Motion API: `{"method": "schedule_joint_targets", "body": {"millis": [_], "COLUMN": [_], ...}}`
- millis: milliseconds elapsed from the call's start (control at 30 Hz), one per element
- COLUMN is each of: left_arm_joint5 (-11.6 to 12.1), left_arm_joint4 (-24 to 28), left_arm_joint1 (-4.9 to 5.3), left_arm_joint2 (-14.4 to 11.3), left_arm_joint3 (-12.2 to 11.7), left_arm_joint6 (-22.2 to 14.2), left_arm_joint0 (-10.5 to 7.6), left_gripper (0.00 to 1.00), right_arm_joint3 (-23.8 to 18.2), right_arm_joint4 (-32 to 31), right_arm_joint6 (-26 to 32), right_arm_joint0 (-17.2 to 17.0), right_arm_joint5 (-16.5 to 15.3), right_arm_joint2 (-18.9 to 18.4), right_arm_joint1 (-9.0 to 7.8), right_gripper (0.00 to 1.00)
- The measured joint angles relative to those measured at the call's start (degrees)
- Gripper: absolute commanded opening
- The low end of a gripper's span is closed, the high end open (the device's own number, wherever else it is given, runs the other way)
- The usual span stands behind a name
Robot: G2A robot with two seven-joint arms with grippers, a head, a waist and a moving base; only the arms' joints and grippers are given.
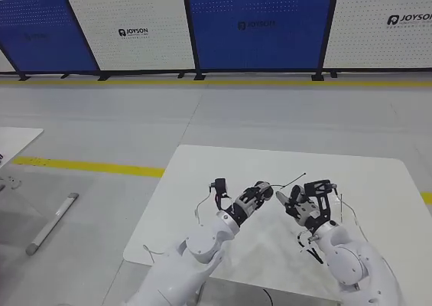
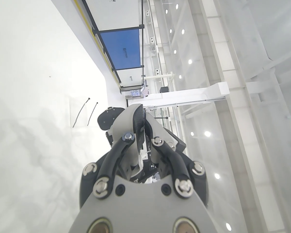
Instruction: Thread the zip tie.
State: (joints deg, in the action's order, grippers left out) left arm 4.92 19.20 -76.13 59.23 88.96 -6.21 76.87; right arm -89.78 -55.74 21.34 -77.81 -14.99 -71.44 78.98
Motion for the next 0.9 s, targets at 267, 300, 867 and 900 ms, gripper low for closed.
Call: {"method": "schedule_joint_targets", "body": {"millis": [267, 300, 867, 900], "left_arm_joint5": [-0.5, -0.5, -1.0, -1.0], "left_arm_joint4": [-0.3, -0.4, -0.6, -0.6], "left_arm_joint1": [-0.23, -0.23, -0.39, -0.39], "left_arm_joint2": [-0.6, -0.6, -0.8, -0.8], "left_arm_joint3": [-0.9, -0.9, -1.8, -1.8], "left_arm_joint6": [0.3, 0.3, -0.1, -0.1], "left_arm_joint0": [-0.71, -0.74, -1.23, -1.2], "left_gripper": [0.0, 0.0, 0.0, 0.0], "right_arm_joint3": [-0.2, -0.2, -0.2, -0.2], "right_arm_joint4": [0.5, 0.5, 1.1, 1.2], "right_arm_joint6": [-0.6, -0.6, -0.6, -0.6], "right_arm_joint0": [0.0, 0.0, 0.6, 0.7], "right_arm_joint5": [0.2, 0.2, 0.9, 1.0], "right_arm_joint2": [0.1, 0.2, 1.3, 1.3], "right_arm_joint1": [-0.28, -0.31, -0.75, -0.77], "right_gripper": [0.35, 0.34, 0.06, 0.0]}}
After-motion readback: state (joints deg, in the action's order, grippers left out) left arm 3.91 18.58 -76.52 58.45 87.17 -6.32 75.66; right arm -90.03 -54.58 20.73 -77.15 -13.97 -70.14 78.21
